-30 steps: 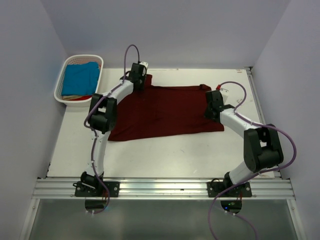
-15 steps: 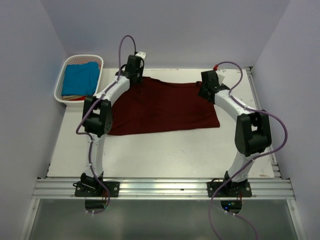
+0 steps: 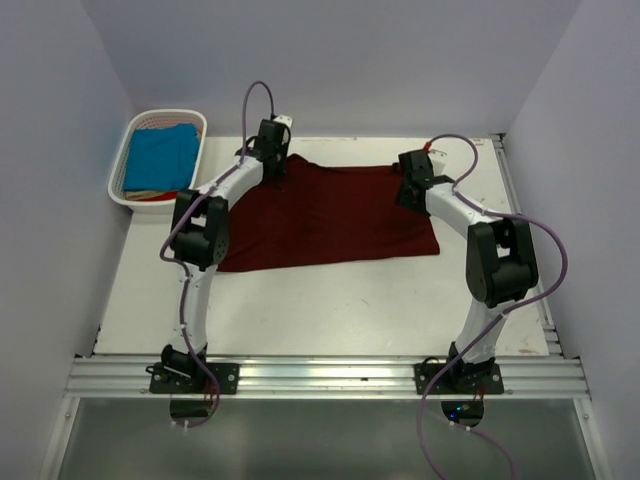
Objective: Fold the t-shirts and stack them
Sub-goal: Fold the flattened tshirt in 1/3 of the way
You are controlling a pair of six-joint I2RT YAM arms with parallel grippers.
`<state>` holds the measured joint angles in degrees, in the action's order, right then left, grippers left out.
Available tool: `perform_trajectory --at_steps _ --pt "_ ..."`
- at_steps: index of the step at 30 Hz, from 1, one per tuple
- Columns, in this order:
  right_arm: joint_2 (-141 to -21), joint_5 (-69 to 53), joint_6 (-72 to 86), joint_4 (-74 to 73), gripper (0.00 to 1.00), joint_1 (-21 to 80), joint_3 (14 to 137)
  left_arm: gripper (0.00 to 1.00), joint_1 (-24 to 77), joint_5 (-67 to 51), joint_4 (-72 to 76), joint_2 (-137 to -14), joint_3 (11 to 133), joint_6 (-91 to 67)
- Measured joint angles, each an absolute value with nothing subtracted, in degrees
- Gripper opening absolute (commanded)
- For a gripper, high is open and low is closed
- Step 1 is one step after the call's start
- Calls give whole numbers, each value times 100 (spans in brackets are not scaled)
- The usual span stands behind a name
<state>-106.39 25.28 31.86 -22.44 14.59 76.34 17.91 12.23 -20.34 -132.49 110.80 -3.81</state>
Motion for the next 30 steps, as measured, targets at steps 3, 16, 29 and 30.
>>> perform_trajectory --at_steps 3,16,29,30 --pt "-10639 2480 3188 -2250 55 1459 7540 35 1780 1221 -2058 -13419 11100 -386" --pt "-10634 2447 3188 -2204 54 1459 7472 57 1763 1009 -2062 -13500 11091 -445" --pt "-10632 2440 3188 -2126 52 1459 7297 57 1763 915 -2029 -13461 10735 -537" --pt "-10632 2440 3188 -2126 52 1459 7284 57 1763 917 -2027 -13461 10737 -534"
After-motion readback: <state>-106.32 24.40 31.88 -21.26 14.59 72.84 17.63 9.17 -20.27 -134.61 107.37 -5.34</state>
